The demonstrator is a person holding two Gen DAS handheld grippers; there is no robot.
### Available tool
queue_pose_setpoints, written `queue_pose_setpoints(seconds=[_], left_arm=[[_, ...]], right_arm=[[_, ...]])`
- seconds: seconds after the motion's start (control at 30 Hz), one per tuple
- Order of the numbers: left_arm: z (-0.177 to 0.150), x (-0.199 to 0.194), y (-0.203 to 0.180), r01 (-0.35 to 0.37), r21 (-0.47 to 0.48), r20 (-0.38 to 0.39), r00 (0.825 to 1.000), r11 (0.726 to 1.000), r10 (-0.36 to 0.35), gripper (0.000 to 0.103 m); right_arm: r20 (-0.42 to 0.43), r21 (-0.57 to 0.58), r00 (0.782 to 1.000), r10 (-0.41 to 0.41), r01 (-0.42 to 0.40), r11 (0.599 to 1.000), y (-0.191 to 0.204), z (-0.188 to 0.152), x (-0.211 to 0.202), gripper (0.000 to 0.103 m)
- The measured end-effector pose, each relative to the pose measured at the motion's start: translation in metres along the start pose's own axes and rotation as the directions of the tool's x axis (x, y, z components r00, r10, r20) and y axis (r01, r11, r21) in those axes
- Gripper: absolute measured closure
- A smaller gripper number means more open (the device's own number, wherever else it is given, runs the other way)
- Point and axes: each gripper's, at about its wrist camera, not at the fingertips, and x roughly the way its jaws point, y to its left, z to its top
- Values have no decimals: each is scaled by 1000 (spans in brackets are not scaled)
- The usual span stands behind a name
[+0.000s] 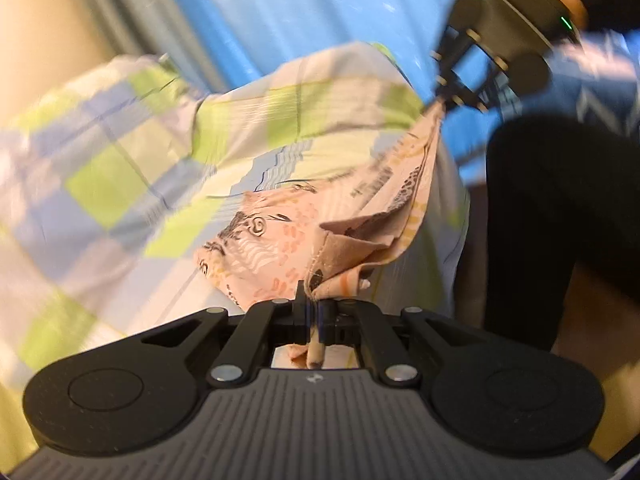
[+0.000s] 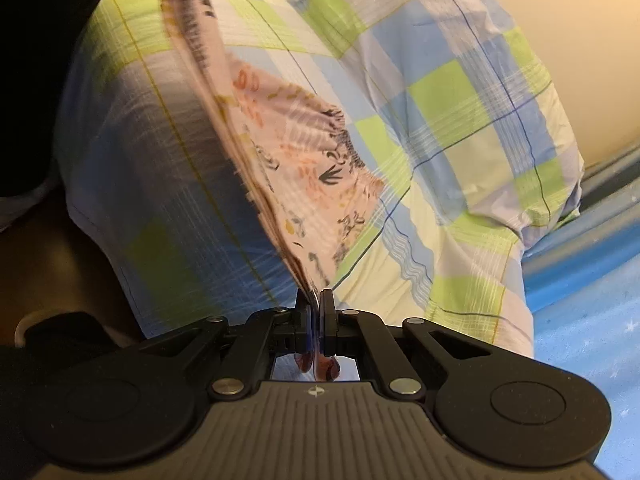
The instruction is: Fold clothes
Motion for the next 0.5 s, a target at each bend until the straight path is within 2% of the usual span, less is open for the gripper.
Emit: queue_pose_setpoints(seconds=[0.1, 0.23, 0.4, 0.5], left_arm=[[6, 20, 34, 6, -131, 8, 1000, 991, -5, 101], [5, 69, 90, 0, -292, -20, 1000, 956, -6, 101], [-17, 142, 150, -12, -479, -92, 995, 878, -36, 101], [-39, 175, 170, -20, -584, -122, 991, 812, -63, 101]], right_arm=[[-11, -31, 1000, 22, -22, 999, -25, 10, 18, 102], [-48, 18, 993, 111, -110, 994, -73, 31, 80, 102], [-79, 161, 957, 278, -263, 951, -120, 47, 187, 102], [-67, 265, 933, 354, -326, 907, -136, 46, 238, 101]])
